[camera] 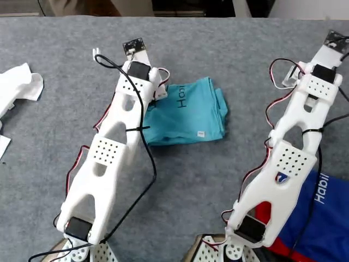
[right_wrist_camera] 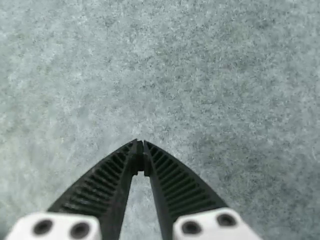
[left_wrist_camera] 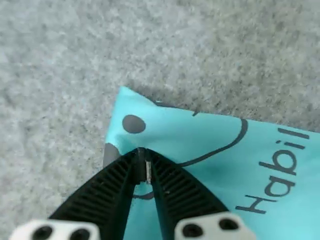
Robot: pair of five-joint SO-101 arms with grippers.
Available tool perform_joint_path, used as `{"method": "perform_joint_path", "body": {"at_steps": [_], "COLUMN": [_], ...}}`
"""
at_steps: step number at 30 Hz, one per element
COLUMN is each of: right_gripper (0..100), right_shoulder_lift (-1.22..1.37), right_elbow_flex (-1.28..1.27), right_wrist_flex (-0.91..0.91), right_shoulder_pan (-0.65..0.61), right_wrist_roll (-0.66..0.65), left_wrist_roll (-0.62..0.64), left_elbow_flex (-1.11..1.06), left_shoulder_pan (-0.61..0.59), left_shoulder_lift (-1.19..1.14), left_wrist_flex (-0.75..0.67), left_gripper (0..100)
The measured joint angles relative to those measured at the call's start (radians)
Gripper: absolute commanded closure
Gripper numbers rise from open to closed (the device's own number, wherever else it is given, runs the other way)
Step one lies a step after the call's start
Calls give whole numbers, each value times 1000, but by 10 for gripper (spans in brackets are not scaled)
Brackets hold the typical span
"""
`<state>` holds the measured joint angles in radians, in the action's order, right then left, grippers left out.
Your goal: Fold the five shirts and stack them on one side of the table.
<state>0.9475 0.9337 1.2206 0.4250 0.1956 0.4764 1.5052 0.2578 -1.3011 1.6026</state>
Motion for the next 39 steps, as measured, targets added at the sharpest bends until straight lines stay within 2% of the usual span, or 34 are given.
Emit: {"method": "perform_joint_path", "body": {"at_steps": [5,12,14,22,39], "right_gripper": [995,995,995,995,995], "right_shoulder_lift": [-5,-46,-46,-60,213], "right_elbow_flex": [86,278,310,322,384], "right_wrist_flex": [147,486,532,542,427], "right_shoulder_pan": [-86,-325,-365,-453,-468], "right_wrist_roll": [-166,-477,-534,-715,-833], "left_wrist_roll": [0,-3,-3,-3,-3], "left_elbow_flex": [23,26,26,26,26], "left_shoulder_pan": [0,2,2,2,2], "left_shoulder_lift": [-5,-5,-5,-5,-5], "left_wrist_flex": [9,28,32,32,32], "left_gripper": [981,981,981,981,981]}}
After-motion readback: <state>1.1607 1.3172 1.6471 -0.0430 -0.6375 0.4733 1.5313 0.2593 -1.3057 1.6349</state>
